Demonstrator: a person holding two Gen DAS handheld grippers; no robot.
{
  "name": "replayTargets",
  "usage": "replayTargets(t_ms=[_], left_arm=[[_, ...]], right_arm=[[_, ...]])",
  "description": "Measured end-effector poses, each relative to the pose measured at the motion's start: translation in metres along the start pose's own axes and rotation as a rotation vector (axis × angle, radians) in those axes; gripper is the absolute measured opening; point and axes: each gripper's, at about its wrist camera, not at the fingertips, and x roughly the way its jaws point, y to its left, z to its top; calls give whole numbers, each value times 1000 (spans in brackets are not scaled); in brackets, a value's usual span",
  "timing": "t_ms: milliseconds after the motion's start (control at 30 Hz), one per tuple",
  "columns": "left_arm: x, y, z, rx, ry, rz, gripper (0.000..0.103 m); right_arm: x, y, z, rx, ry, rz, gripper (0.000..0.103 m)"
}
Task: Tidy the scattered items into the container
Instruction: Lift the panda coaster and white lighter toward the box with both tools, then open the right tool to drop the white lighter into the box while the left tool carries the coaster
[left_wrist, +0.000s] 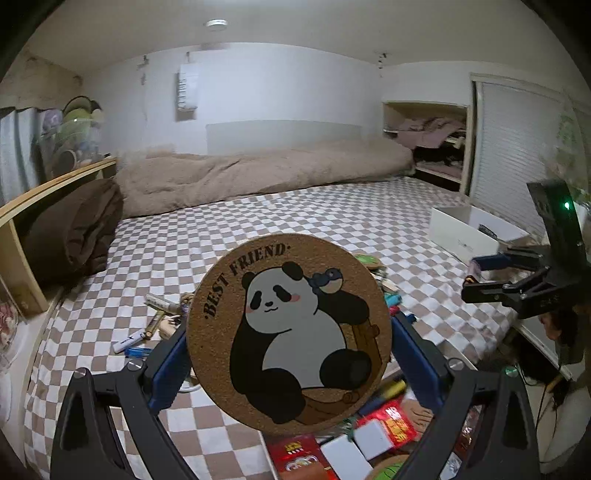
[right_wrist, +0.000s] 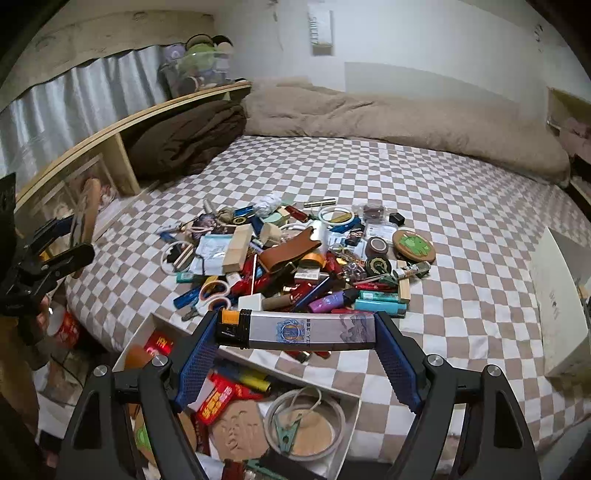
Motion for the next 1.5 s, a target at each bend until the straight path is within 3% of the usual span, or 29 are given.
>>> replayTargets(t_ms=[333, 600, 800, 1200, 1500], left_arm=[[2, -17, -19, 0, 49, -53, 99], [9, -23, -45, -18, 111, -70, 99], [14, -27, -63, -27, 134, -57, 99], [4, -33, -97, -97, 170, -15, 99], [0, -41, -109, -135, 163, -15, 99]], right_arm=[[11, 17, -23, -57, 66, 42, 82], [42, 40, -53, -174, 188, 88, 82], [61, 47, -71, -193, 262, 114, 82], [100, 45, -70, 56, 259, 215, 82], [122, 39, -68, 198, 264, 203, 82]])
